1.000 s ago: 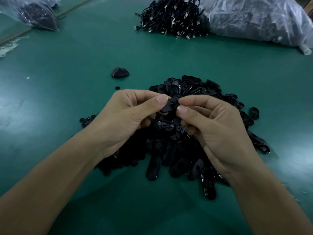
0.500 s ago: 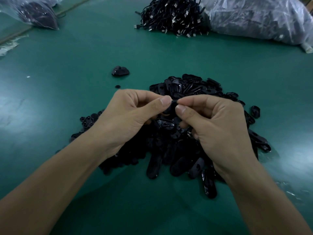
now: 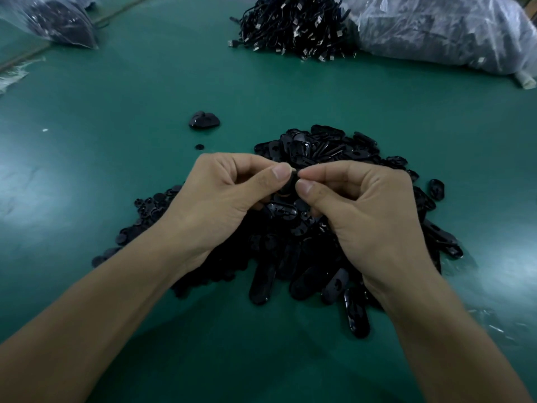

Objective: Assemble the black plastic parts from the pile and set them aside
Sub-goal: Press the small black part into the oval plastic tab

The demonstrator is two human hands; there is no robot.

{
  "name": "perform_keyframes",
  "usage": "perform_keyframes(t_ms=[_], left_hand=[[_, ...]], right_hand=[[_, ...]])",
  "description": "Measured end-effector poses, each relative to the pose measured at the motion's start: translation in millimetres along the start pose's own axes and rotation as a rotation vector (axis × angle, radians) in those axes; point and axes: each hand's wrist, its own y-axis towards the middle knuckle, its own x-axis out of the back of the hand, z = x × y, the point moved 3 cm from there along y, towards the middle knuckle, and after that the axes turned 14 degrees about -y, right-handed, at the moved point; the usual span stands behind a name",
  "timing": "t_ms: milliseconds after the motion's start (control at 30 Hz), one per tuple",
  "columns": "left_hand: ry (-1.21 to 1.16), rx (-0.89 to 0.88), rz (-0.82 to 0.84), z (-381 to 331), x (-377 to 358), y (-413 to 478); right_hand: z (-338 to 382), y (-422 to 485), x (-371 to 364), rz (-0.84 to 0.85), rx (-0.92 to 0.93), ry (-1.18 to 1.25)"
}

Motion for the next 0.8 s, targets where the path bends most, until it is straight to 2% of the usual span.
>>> perform_keyframes(t_ms=[100,300,433,633,800], left_hand=[[0.022,-0.013,-0.006,1,0,0],[-0.021,0.005,0.016,3,0,0],[-0.031,0.006,0.066,2,-2,-2],[0.011,-0.013,0.091,-1,-3,-2],[0.044,-0.040,0.088,-1,-5,-4]], right_hand=[[-2,1,2,-0.008,0.012,-0.035],[-7,3,2,0.039,0.001,0.046],[-9,4,7,0.118,-0.076,0.155],[-6,3,8,0.239,-0.087,0.200],[-8,3,6,0.206,-0.133,0.250]])
